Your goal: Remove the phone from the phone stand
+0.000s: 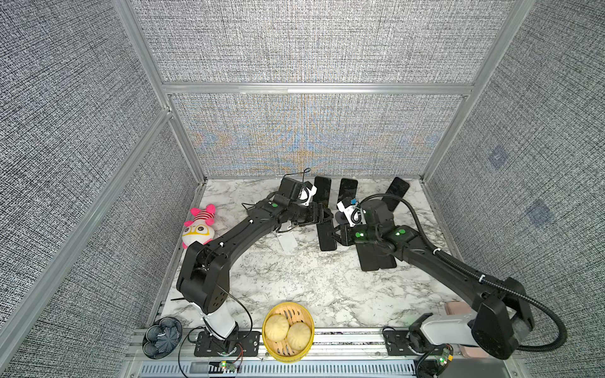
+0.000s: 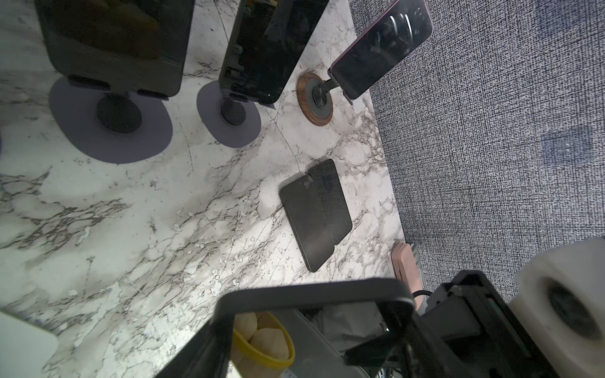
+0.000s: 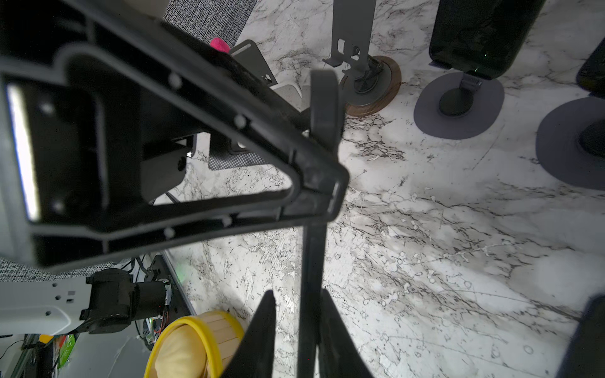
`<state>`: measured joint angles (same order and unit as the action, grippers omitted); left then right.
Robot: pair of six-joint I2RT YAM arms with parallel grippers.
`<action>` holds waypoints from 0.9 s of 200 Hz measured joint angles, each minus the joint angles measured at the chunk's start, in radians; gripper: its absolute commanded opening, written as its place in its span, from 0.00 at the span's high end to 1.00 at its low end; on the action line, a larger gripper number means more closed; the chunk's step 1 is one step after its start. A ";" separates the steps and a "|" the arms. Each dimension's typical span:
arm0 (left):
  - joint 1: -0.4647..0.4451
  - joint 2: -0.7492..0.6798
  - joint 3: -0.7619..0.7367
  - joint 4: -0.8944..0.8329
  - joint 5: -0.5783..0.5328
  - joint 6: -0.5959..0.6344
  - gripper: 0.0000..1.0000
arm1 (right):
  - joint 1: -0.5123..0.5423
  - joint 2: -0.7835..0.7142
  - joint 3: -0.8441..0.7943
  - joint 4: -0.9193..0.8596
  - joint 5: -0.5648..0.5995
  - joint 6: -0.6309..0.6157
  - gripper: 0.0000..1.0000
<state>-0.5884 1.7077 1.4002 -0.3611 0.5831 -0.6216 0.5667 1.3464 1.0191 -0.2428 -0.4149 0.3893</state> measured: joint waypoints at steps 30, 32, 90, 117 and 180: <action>0.000 -0.002 -0.003 0.008 0.001 -0.006 0.46 | -0.003 -0.001 0.000 -0.002 0.013 0.000 0.94; 0.000 -0.002 -0.004 0.010 0.000 -0.006 0.46 | -0.003 -0.001 0.000 -0.002 0.014 0.000 0.94; -0.001 -0.041 -0.066 0.058 -0.004 -0.019 0.01 | -0.013 -0.003 -0.002 -0.019 -0.007 -0.012 1.00; -0.004 -0.087 -0.118 0.091 -0.018 -0.042 0.01 | -0.053 -0.026 -0.026 -0.061 -0.014 -0.039 1.00; -0.095 -0.105 -0.279 0.267 -0.086 -0.141 0.01 | -0.293 -0.074 -0.174 -0.197 -0.146 -0.137 1.00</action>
<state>-0.6830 1.6032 1.1210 -0.0940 0.4973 -0.7624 0.2737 1.2724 0.8452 -0.4397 -0.5606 0.2523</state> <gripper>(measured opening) 0.987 0.066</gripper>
